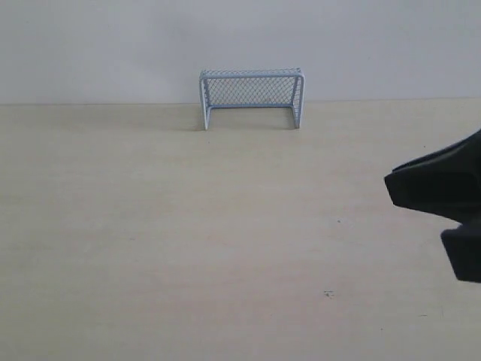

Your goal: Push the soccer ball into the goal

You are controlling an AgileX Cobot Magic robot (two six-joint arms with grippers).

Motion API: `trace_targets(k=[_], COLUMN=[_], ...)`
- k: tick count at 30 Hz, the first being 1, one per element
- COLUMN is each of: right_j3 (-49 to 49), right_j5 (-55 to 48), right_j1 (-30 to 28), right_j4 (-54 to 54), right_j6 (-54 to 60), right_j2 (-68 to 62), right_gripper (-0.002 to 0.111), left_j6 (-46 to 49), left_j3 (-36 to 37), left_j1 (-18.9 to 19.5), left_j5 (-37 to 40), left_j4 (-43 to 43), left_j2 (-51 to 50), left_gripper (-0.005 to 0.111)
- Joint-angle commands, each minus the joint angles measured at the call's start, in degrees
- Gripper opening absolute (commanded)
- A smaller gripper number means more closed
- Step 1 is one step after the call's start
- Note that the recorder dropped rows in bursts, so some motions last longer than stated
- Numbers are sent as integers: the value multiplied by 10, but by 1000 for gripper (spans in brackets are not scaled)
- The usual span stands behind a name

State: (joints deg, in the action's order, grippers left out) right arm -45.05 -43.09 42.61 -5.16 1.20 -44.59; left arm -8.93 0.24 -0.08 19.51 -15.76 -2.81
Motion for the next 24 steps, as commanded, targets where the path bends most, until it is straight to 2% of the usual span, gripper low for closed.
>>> trace_targets(k=[1, 10, 24], right_j3=[24, 82, 138], right_j5=[10, 15, 28], right_j1=[-1, -1, -1], right_j4=[8, 11, 8], right_j6=[-12, -12, -12], right_j2=[42, 140, 208], right_gripper=[0, 0, 0], left_j6=[-5, -5, -5], left_j3=[-2, -2, -2], left_j1=[-5, -5, -5], left_j5=[-2, -2, -2], left_j4=[0, 0, 0], left_j2=[-3, -3, -3], left_gripper=[6, 6, 6])
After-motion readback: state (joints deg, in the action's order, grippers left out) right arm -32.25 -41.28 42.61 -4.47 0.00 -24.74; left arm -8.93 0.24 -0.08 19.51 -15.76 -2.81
